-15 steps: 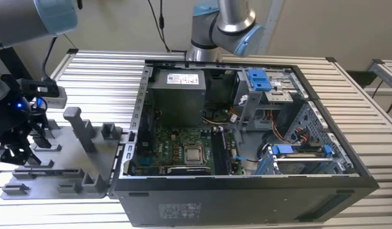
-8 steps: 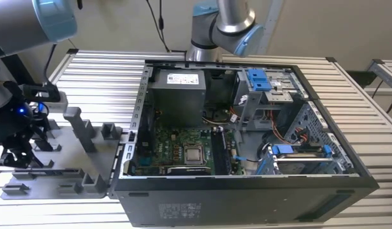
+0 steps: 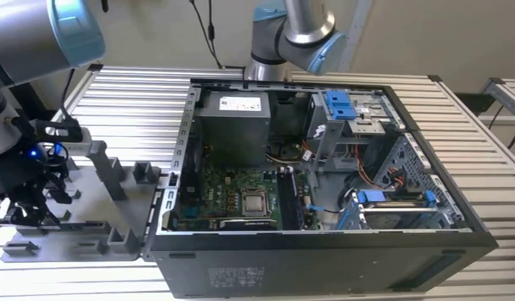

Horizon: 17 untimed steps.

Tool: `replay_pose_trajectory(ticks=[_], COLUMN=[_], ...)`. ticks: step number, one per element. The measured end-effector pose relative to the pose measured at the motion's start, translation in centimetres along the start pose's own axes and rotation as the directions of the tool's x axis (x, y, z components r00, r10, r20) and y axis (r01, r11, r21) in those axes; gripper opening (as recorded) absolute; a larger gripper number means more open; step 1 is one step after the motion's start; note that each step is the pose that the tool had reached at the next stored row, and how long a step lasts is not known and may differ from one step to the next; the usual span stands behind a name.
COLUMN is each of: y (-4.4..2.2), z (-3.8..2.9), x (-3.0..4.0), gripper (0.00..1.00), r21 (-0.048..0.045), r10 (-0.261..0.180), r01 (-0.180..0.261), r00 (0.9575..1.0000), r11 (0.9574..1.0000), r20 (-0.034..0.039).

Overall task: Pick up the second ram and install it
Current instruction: 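Pick up the second ram and move it above second insertion slot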

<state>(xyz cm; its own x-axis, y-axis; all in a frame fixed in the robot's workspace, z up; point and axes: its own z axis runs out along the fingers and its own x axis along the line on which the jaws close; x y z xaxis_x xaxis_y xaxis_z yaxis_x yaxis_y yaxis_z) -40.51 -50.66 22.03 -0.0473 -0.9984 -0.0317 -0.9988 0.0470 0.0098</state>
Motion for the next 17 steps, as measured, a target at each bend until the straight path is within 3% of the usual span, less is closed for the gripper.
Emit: replay_pose_trajectory(ticks=[7, 17], y=[0.36, 0.64], z=[0.73, 1.86], x=[0.34, 1.10], gripper=[0.48, 0.48], r21=[-0.0033, 0.0088], r10=[-0.005, -0.029], r01=[0.005, 0.029], r00=[1.0000, 0.9995], r11=[1.0000, 0.9996], r20=[0.0033, 0.0125])
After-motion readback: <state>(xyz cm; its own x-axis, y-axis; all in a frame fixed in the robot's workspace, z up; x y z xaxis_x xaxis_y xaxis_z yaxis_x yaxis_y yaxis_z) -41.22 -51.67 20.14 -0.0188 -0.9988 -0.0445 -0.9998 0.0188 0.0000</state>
